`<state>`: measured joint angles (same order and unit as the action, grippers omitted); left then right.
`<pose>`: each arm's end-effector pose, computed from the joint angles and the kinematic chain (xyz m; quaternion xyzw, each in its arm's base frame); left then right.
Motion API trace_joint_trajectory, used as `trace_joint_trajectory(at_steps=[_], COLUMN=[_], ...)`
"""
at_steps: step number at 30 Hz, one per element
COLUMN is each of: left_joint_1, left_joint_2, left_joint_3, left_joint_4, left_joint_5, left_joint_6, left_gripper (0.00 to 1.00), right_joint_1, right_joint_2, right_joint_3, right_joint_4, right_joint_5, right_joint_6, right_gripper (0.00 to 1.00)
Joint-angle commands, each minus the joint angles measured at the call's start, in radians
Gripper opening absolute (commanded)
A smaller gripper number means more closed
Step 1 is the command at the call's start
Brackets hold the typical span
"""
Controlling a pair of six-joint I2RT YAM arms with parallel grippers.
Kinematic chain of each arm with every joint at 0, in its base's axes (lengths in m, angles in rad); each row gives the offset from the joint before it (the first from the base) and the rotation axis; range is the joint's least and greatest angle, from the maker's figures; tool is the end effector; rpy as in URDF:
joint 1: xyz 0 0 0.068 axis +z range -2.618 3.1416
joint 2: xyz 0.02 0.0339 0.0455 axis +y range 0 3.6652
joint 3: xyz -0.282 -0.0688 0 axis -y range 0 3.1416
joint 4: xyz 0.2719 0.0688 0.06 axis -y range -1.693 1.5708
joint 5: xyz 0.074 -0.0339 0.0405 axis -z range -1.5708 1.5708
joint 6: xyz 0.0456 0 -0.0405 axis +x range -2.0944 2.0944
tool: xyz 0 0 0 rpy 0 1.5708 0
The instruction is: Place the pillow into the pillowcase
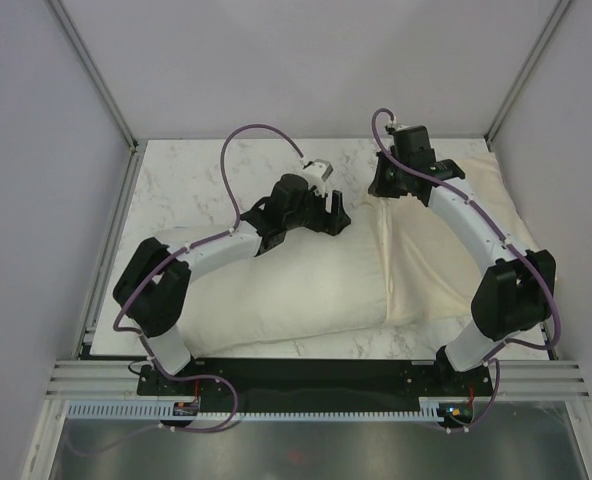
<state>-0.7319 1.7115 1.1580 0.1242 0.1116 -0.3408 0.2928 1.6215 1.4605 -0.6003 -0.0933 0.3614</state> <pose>0.3171 -0.2917 0.2512 0.1928 0.8183 -0.3160 0.4397 0.3805 0.1192 0.3284 0.0131 0.9183 0.1670 0.3587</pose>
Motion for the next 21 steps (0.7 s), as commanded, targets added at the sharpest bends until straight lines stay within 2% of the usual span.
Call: trace_joint_trajectory(at_steps=[1,9,14,17,19,21], left_joint_1=[0.011,0.011,0.011,0.008,0.008,0.008], left_joint_2=[0.055,0.158,0.229,0.261,0.293,0.324], left_joint_3=[0.106,0.221,0.256,0.287,0.319,0.344], left_joint_4=[0.029,0.158,0.224,0.235,0.233,0.236], left_joint_5=[0.126,0.259,0.289,0.261,0.18,0.067], left_joint_6=[0.08,0.086,0.094,0.106,0.108,0.109], left_gripper=[0.83,0.84,0.84,0.81,0.79,0.7], right_joint_1=[0.003,0.003,0.003,0.003,0.003,0.003], right_joint_2=[0.023,0.072,0.093,0.106,0.113,0.12], right_joint_3=[0.063,0.11,0.147,0.167,0.176,0.179], right_joint_4=[0.037,0.039,0.039,0.039,0.039,0.04], right_joint_5=[0.082,0.081,0.053,0.026,-0.005,-0.031], right_joint_6=[-0.021,-0.016,0.016,0.033,0.053,0.068], right_gripper=[0.06,0.1,0.11,0.12,0.13,0.13])
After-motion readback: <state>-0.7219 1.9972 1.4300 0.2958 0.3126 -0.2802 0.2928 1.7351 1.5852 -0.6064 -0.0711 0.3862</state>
